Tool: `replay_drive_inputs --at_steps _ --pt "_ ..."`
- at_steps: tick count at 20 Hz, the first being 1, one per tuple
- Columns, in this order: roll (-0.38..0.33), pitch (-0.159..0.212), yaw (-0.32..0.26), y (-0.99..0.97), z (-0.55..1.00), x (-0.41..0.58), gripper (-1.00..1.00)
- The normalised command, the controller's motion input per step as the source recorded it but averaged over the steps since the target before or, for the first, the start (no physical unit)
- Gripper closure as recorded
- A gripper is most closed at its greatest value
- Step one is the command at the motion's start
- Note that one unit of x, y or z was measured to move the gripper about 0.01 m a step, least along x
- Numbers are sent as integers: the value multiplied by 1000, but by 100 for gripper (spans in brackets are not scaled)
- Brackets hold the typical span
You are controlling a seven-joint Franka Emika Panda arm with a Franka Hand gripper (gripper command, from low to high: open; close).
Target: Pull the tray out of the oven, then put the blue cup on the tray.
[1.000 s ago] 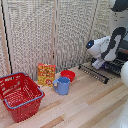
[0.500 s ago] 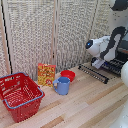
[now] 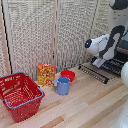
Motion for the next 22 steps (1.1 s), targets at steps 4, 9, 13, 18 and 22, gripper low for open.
replay_drive_inputs --at_steps 4,9,13,18,22 --pt "172 -45 0 176 -18 49 100" --pt "176 -82 -2 572 48 160 100" --pt "135 -70 -18 709 8 339 100" --pt "73 -65 -31 822 -34 340 100" --pt "3 -63 -42 920 -201 261 100"
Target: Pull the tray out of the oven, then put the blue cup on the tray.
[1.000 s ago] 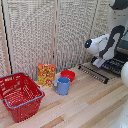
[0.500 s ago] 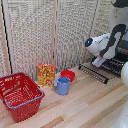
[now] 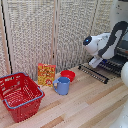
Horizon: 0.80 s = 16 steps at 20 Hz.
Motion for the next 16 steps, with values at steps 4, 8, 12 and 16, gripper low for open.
replay_drive_inputs --at_steps 4,8,12,16 --pt "-16 -54 -20 984 -345 179 100" --pt "-3 -7 18 337 -74 88 100" --pt "5 6 34 -39 2 59 -100" --pt "12 12 26 -16 246 151 -100"
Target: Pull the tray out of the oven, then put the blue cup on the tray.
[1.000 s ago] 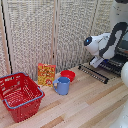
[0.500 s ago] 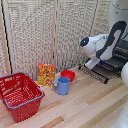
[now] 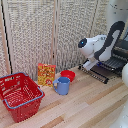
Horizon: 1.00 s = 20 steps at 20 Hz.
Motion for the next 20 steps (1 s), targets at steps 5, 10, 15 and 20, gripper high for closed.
replay_drive_inputs --at_steps 5,10,15,20 --pt "7 -12 2 0 498 102 -100" --pt "28 -6 -85 -15 857 -3 -100" --pt "126 41 -119 2 737 0 -100" --pt "217 0 -124 122 483 36 -100"
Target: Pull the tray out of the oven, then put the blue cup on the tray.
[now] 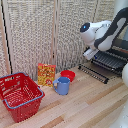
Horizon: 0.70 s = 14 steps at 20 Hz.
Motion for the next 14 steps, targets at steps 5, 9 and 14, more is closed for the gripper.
replay_drive_inputs --at_steps 5,9,14 --pt "260 -1 -141 242 323 69 -100" --pt "305 0 -153 332 196 16 -100" --pt "319 28 -132 345 162 0 -100"
